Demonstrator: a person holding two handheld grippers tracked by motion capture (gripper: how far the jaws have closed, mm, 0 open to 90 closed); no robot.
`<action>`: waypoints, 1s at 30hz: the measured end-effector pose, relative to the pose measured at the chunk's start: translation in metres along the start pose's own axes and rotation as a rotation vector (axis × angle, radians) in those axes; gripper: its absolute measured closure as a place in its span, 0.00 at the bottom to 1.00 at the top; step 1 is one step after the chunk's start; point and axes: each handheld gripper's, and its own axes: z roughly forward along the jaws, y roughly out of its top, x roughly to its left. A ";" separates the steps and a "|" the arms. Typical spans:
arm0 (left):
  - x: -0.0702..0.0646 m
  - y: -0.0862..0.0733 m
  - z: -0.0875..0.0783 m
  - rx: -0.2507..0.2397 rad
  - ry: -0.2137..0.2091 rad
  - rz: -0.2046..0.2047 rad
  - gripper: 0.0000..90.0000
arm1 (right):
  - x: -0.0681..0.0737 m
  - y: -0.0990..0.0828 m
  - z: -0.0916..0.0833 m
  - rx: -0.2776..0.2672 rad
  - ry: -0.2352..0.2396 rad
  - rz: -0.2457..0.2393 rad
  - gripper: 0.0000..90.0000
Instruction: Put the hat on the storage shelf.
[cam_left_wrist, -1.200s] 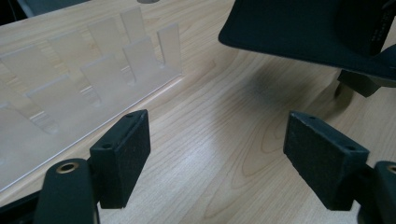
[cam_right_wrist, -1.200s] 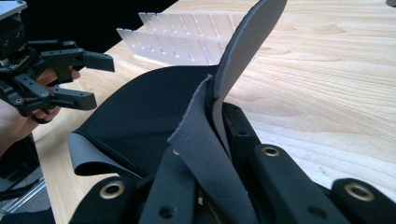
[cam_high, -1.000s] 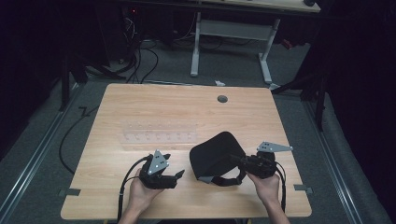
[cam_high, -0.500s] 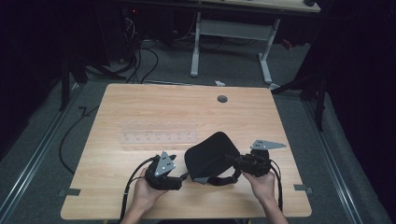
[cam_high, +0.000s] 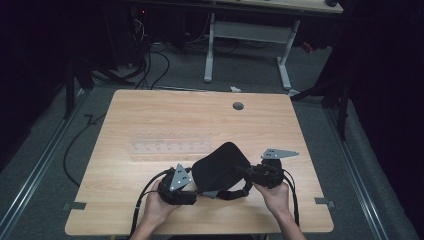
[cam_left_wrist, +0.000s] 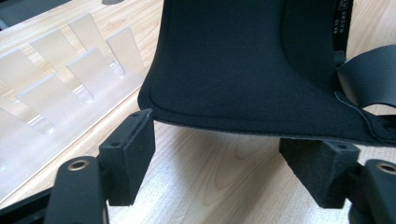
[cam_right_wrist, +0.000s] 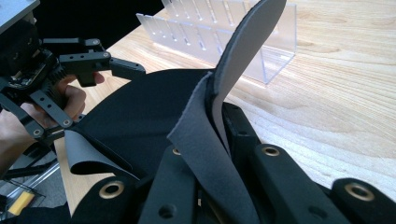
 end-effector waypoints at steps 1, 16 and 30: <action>0.000 0.000 0.000 0.000 0.005 0.012 0.32 | 0.001 0.000 0.000 0.001 0.002 0.002 0.93; -0.003 0.002 -0.004 -0.024 -0.009 0.043 0.44 | 0.007 0.005 0.011 0.012 0.068 0.021 0.93; -0.005 0.003 -0.007 0.003 -0.041 0.081 0.63 | 0.013 0.007 0.021 0.020 0.090 0.024 0.92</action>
